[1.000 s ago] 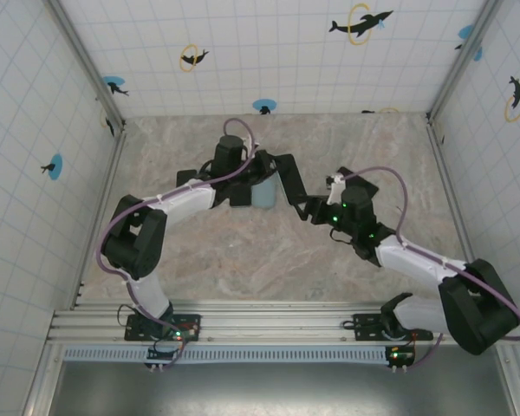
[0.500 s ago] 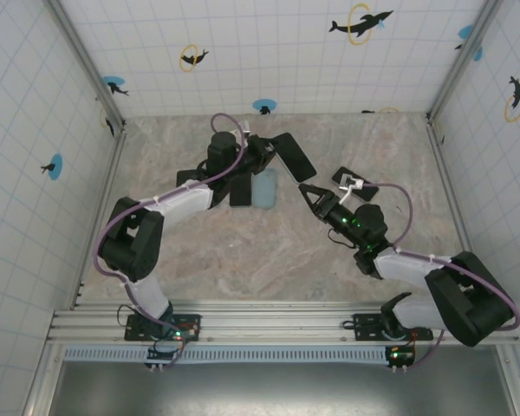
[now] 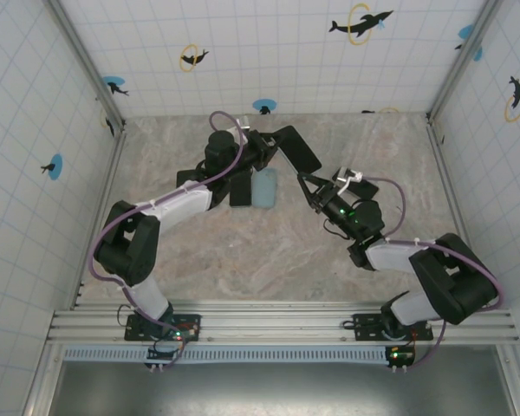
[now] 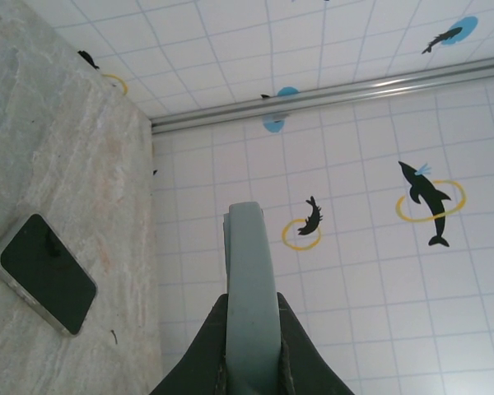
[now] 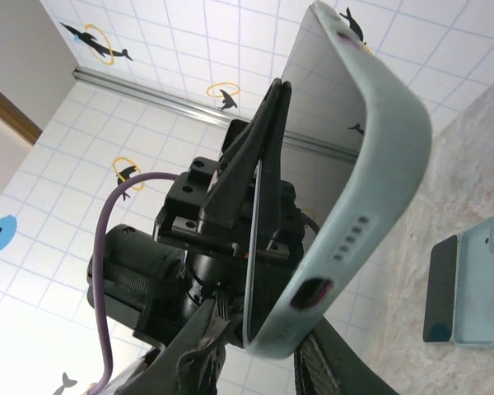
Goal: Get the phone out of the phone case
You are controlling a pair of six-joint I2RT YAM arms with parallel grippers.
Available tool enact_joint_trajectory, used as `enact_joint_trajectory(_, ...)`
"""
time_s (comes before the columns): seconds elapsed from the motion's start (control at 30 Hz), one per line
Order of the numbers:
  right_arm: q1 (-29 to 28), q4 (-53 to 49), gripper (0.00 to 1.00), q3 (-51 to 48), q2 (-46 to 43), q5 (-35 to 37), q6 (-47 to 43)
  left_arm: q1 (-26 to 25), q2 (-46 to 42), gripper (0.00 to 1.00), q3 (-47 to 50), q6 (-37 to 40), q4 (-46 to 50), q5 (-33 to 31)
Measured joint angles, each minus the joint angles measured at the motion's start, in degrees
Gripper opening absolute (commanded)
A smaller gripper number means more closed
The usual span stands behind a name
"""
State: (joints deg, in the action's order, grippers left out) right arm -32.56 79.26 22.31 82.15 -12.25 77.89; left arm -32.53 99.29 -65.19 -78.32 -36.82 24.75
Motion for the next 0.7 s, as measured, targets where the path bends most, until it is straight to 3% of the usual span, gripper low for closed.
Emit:
enact_joint_trajectory(0.17, 0.1, 0.7, 0.12, 0.7, 1.1, -1.3, 0.0, 0.0, -0.2, 0.05, 0.0, -1.2, -0.2, 0.0)
enact_joint_trajectory(0.4, 0.8, 1.2, 0.13, 1.7, 1.0, -3.3, -3.4, 0.0, -0.6, 0.04, 0.0, -3.3, -1.1, -0.2)
enact_joint_trajectory(0.7, 2.5, -6.4, 0.13, 4.0, -4.0, -6.9, -13.1, -0.1, -1.9, 0.01, 0.0, -6.4, -2.8, -0.9)
